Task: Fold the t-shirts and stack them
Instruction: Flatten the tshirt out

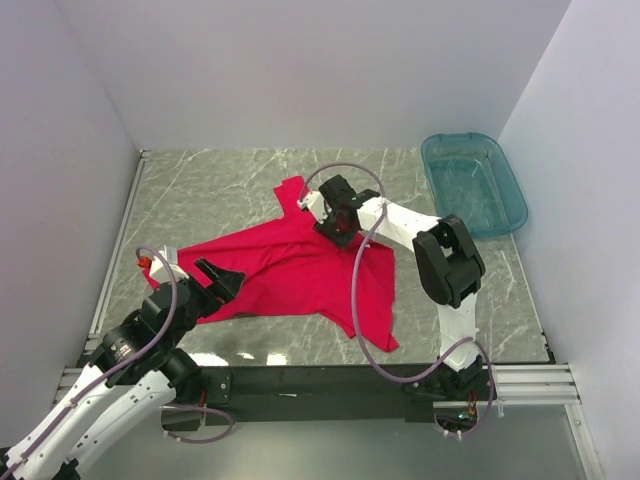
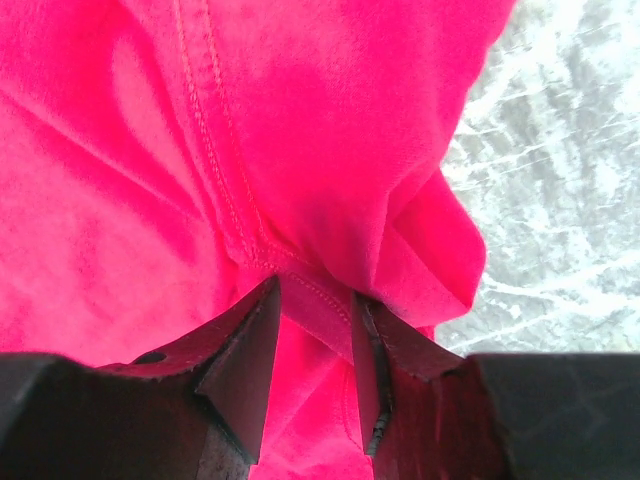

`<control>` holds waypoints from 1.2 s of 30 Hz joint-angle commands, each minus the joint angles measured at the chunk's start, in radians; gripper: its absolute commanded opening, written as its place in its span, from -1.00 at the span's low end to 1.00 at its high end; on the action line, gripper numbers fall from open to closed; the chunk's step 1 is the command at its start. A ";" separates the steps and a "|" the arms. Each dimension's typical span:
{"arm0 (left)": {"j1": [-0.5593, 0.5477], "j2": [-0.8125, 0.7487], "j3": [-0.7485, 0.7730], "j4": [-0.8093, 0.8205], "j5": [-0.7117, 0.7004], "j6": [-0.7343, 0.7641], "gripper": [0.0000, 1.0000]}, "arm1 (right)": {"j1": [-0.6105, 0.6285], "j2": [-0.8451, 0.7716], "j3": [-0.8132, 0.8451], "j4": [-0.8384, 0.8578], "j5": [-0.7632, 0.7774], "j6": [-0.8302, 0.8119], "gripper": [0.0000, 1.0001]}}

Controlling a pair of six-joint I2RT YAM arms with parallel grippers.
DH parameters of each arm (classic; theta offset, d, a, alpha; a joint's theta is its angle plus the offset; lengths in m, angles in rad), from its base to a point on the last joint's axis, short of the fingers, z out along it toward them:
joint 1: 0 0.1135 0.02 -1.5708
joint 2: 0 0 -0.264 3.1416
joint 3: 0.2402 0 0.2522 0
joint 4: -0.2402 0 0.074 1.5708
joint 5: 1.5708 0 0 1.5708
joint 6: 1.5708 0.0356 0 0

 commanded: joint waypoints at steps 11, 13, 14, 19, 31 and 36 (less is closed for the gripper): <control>0.003 0.007 -0.002 0.042 0.013 0.014 0.93 | 0.006 0.011 0.034 -0.053 -0.118 -0.019 -0.16; 0.003 0.012 -0.001 0.048 0.013 0.017 0.93 | 0.007 0.012 0.040 -0.058 -0.131 -0.016 -0.16; 0.003 0.016 -0.001 0.048 0.015 0.019 0.93 | 0.010 0.023 0.043 -0.062 -0.129 -0.011 -0.15; 0.003 0.028 0.005 0.054 0.018 0.020 0.93 | 0.013 0.072 0.080 -0.070 -0.088 0.001 -0.17; 0.004 0.030 0.004 0.059 0.023 0.020 0.93 | -0.026 0.023 0.074 -0.076 -0.129 -0.009 -0.29; 0.003 0.027 0.010 0.051 0.021 0.017 0.93 | -0.030 0.030 0.086 -0.091 -0.155 -0.009 -0.19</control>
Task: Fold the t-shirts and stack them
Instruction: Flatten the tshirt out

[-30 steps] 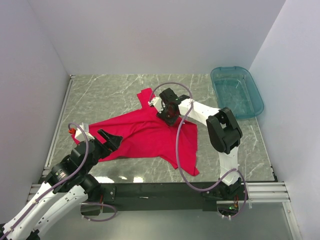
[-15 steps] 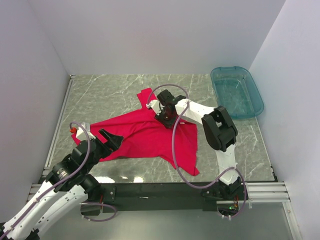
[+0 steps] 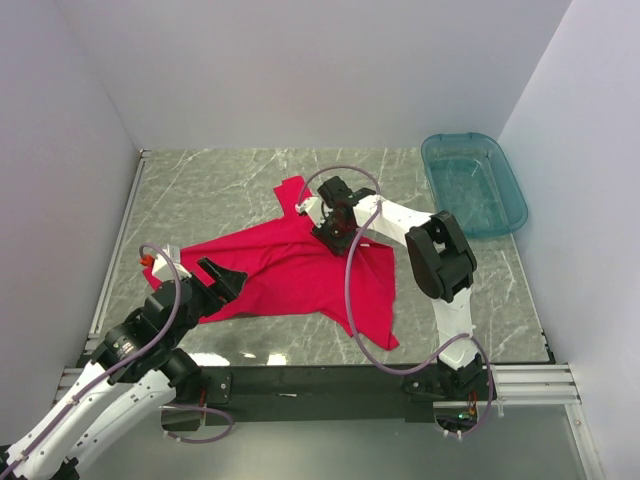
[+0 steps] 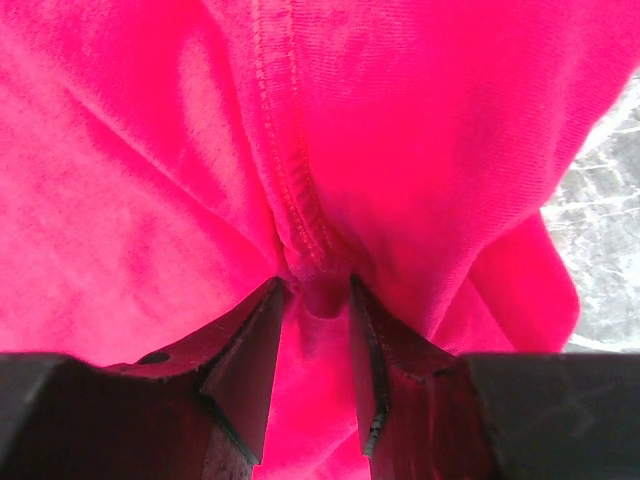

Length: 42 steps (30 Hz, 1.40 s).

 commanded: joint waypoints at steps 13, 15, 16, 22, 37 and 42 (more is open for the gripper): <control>0.003 0.012 0.004 0.052 0.024 0.010 0.92 | -0.033 -0.056 0.043 -0.026 -0.059 0.004 -0.35; 0.003 0.016 0.004 0.053 0.027 0.010 0.92 | -0.034 -0.053 0.045 -0.025 -0.057 0.004 -0.38; 0.003 0.016 0.004 0.053 0.027 0.008 0.92 | -0.036 -0.053 0.046 -0.025 -0.057 0.004 -0.43; 0.003 0.012 -0.002 0.058 0.033 0.004 0.91 | -0.042 -0.068 0.059 -0.035 -0.076 0.004 -0.39; 0.003 0.021 -0.004 0.067 0.040 0.001 0.91 | -0.051 -0.056 0.071 -0.048 -0.110 0.013 -0.23; 0.003 0.022 -0.006 0.072 0.043 -0.001 0.91 | -0.050 -0.041 0.071 -0.049 -0.100 0.013 -0.19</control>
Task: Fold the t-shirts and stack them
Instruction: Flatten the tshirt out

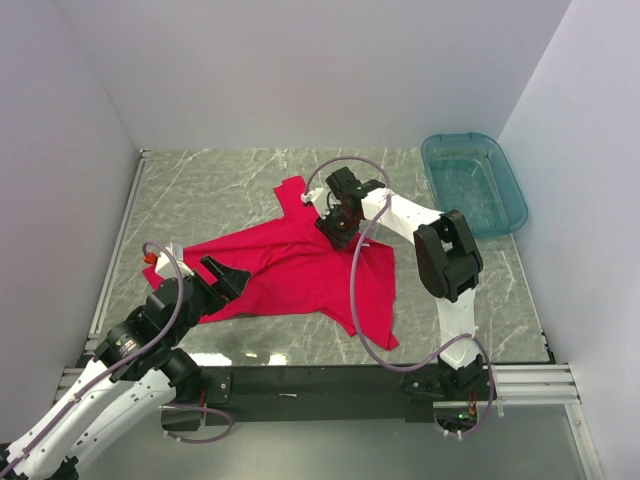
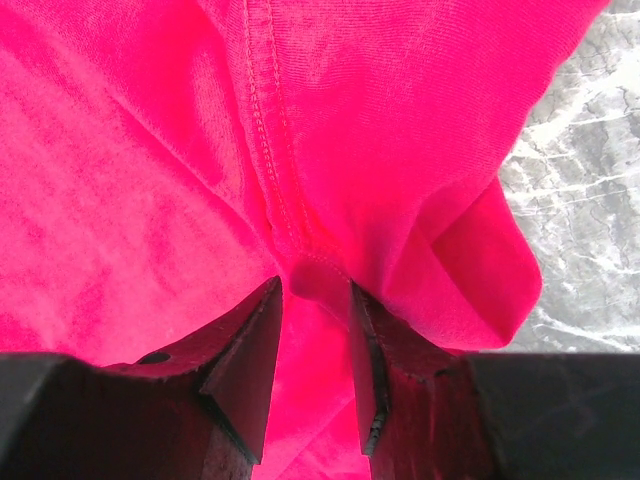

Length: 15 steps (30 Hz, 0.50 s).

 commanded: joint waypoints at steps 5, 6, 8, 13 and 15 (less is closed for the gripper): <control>0.003 0.004 -0.007 0.041 0.016 0.003 0.91 | -0.003 0.009 0.043 -0.013 0.003 0.007 -0.18; 0.003 0.006 -0.007 0.039 0.016 0.004 0.91 | -0.005 0.017 0.044 -0.012 0.006 0.007 -0.18; 0.004 0.006 -0.007 0.042 0.017 0.004 0.91 | -0.005 0.021 0.047 -0.015 0.008 0.006 -0.18; 0.003 0.009 -0.008 0.044 0.017 0.004 0.91 | -0.005 0.032 0.050 -0.018 0.011 0.006 -0.19; 0.003 0.011 -0.010 0.045 0.017 0.004 0.91 | -0.005 0.037 0.050 -0.020 0.011 0.006 -0.19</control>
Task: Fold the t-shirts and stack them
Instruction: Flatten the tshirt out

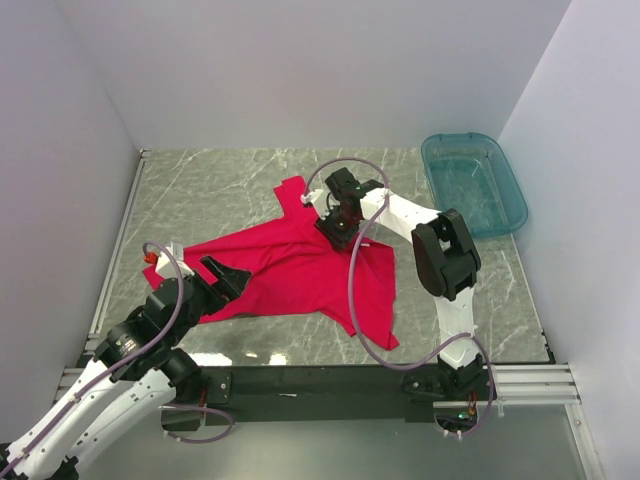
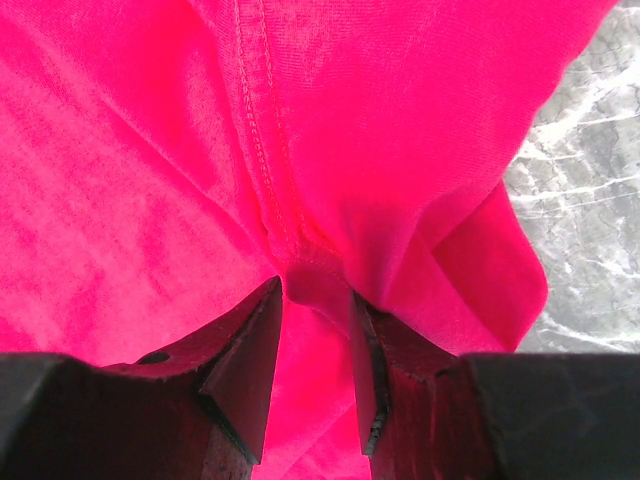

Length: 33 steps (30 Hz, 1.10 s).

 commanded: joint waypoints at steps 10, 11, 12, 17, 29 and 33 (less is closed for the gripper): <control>0.003 0.018 -0.010 0.048 0.013 0.006 0.91 | -0.002 0.042 0.045 -0.015 0.012 0.002 -0.19; 0.003 0.018 -0.010 0.050 0.013 0.006 0.91 | -0.002 0.042 0.045 -0.015 0.014 0.002 -0.22; 0.003 0.020 -0.010 0.048 0.013 0.006 0.91 | -0.002 0.043 0.045 -0.015 0.014 0.002 -0.25; 0.004 0.015 -0.010 0.044 0.011 0.006 0.91 | -0.002 0.022 0.045 -0.016 0.005 -0.001 -0.40; 0.003 0.008 -0.007 0.039 0.011 0.000 0.91 | -0.011 -0.012 0.052 -0.021 -0.017 0.004 -0.27; 0.003 0.011 -0.011 0.045 0.016 -0.003 0.91 | -0.017 -0.015 0.051 -0.019 -0.020 0.005 -0.37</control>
